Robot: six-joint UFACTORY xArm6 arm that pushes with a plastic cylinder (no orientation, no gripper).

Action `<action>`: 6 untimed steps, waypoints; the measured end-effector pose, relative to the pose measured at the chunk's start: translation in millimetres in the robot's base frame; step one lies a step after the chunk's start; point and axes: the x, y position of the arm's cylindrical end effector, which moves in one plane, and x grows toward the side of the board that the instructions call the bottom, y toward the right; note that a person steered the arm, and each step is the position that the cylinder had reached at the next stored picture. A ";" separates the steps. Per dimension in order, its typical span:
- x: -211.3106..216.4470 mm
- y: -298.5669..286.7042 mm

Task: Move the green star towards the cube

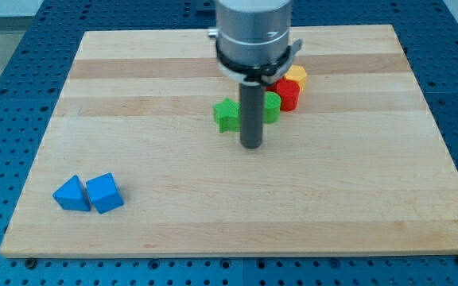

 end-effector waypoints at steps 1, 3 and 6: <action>-17.9 8.6; -56.9 -17.4; -27.8 -82.5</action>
